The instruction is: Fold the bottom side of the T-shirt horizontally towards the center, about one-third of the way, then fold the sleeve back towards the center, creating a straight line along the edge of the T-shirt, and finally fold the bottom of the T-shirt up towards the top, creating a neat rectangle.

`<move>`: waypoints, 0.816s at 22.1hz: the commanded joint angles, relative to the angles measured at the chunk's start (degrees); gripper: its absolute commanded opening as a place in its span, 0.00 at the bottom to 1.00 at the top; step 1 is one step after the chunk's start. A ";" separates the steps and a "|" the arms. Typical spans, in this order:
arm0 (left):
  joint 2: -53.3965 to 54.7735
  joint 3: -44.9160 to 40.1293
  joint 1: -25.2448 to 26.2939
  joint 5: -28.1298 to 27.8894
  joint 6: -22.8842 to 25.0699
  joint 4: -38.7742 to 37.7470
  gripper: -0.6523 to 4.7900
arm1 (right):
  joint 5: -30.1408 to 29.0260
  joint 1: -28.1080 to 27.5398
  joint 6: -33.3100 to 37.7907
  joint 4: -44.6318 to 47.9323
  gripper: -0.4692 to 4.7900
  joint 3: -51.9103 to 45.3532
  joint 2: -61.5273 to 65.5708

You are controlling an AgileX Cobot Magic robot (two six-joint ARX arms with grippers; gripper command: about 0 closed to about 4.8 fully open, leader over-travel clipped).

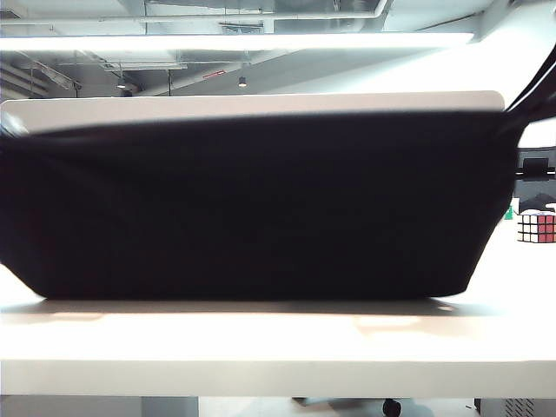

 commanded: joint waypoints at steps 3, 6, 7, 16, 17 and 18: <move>12.35 2.67 0.22 1.99 -7.19 17.70 0.11 | 0.48 -0.15 1.73 13.16 0.07 6.16 15.50; 22.16 11.74 -0.57 3.54 -7.74 17.94 0.11 | 0.22 -0.13 0.39 13.84 0.07 15.39 26.23; 24.55 14.32 -0.76 3.91 -7.76 17.92 0.11 | 0.26 -0.13 -0.07 13.73 0.07 17.59 28.37; 44.72 40.48 -6.16 1.29 -7.78 13.68 0.11 | 0.90 -0.57 -0.55 13.86 0.07 32.76 46.18; 45.64 41.53 -6.27 0.98 -7.80 13.46 0.11 | 0.94 -0.72 -0.55 13.77 0.07 33.48 47.15; 47.19 43.12 -6.64 -0.35 -7.78 13.18 0.11 | 0.94 -1.03 -0.57 13.88 0.07 34.67 48.96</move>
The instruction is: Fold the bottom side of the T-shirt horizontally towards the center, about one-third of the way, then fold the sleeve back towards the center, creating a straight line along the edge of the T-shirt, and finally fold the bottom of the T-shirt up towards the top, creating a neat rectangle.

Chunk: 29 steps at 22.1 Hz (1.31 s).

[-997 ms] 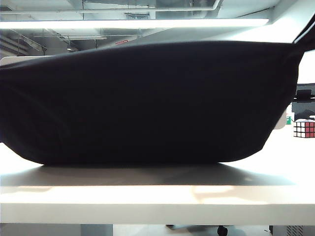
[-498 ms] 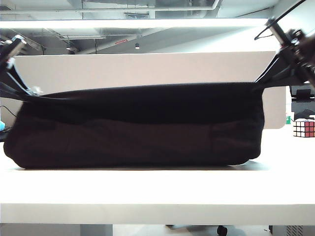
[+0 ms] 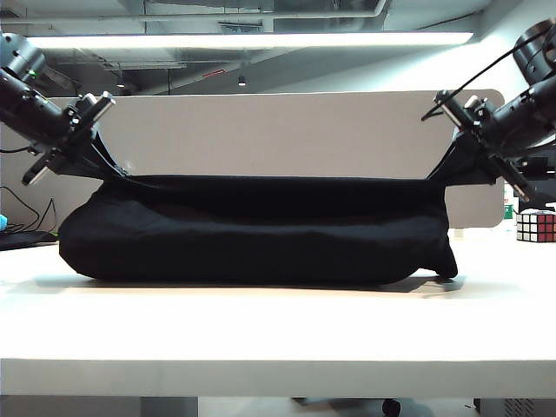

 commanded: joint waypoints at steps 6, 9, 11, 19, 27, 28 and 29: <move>7.41 5.09 -0.57 -5.44 0.04 1.77 0.11 | 1.86 -1.22 -0.31 4.33 0.07 5.81 7.72; 8.83 5.09 -0.57 -5.44 0.02 4.13 0.11 | 1.84 -1.20 0.02 4.44 0.07 8.63 9.84; 9.77 5.09 -0.61 -5.81 -0.07 6.16 0.11 | 1.81 -1.14 0.04 4.07 0.07 10.71 11.61; 10.12 5.11 -0.44 -6.03 0.07 15.12 0.54 | 1.20 -2.75 0.09 9.16 0.53 11.32 12.76; 6.01 5.09 0.37 -0.79 7.85 4.20 0.11 | -9.09 -4.81 -3.15 1.60 0.09 11.67 9.49; 4.85 5.09 0.48 -0.76 9.11 3.13 0.11 | -9.09 -4.72 -4.79 0.09 0.07 11.69 8.07; 4.07 5.09 0.50 -0.81 9.49 2.23 0.11 | -9.09 -4.72 -5.31 -0.81 0.07 11.67 6.99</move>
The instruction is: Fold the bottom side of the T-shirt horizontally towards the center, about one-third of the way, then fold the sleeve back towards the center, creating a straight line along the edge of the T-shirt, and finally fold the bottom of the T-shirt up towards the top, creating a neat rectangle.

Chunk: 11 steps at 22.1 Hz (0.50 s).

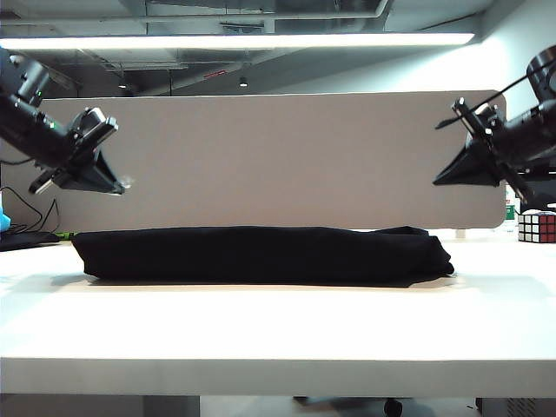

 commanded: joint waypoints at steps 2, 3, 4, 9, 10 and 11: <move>-3.39 0.24 0.04 0.74 4.17 -4.42 0.11 | -0.50 0.20 -3.85 -3.10 0.07 0.20 -4.00; -5.20 -0.26 0.17 0.74 6.64 -7.89 0.11 | -0.50 0.20 -5.73 -5.22 0.07 0.11 -5.84; -6.08 -0.94 0.26 0.72 7.32 -8.61 0.11 | -0.63 0.17 -6.97 -6.78 0.07 -0.04 -7.06; -23.04 -18.84 1.29 -1.97 8.39 -4.52 0.11 | 0.11 0.15 -11.47 -8.85 0.07 -9.46 -20.04; -26.21 -22.23 1.49 -2.78 8.39 -3.69 0.11 | -0.02 0.07 -11.63 -8.74 0.07 -11.54 -22.29; -28.65 -24.85 1.88 -3.04 8.35 -2.97 0.11 | -0.02 0.04 -11.74 -8.50 0.07 -13.29 -24.02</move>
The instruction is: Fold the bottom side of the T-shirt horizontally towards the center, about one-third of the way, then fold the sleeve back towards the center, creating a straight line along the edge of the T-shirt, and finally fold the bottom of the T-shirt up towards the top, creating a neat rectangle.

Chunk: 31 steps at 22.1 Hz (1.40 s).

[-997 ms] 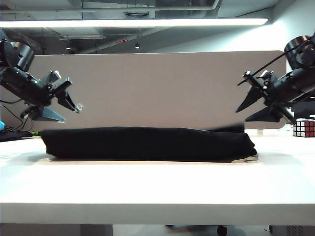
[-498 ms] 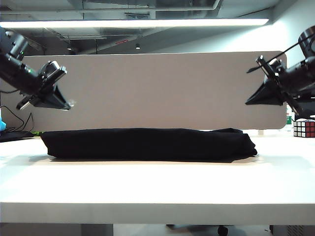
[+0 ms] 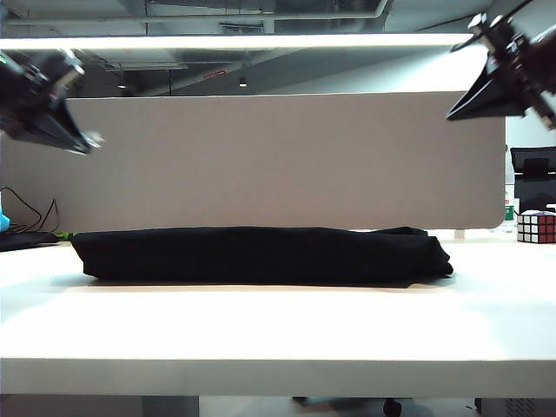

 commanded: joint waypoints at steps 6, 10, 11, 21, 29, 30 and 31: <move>-21.00 -23.45 0.55 -3.17 -1.92 9.66 0.11 | 2.75 -0.07 -1.03 2.89 0.07 -16.68 -16.11; -31.39 -36.22 -0.17 -5.03 -6.25 17.14 0.11 | 5.92 -0.04 -1.07 3.69 0.07 -25.90 -24.17; -34.75 -40.09 -0.31 -5.46 -9.14 18.64 0.11 | 5.88 0.07 -1.29 4.07 0.07 -29.77 -27.30; -58.51 -58.21 -11.56 -17.11 -11.82 22.23 0.11 | 14.91 2.58 -2.82 5.90 0.07 -48.39 -46.47; -73.02 -67.06 -15.26 -22.71 -14.51 22.18 0.11 | 20.92 3.54 -1.64 6.19 0.07 -56.57 -56.72; -74.79 -67.80 -15.26 -22.82 -14.49 21.92 0.11 | 21.31 3.56 -1.64 6.23 0.07 -57.22 -57.70; -76.96 -68.70 -15.26 -22.80 -14.49 21.73 0.11 | 21.79 3.61 -1.64 6.23 0.07 -57.81 -58.69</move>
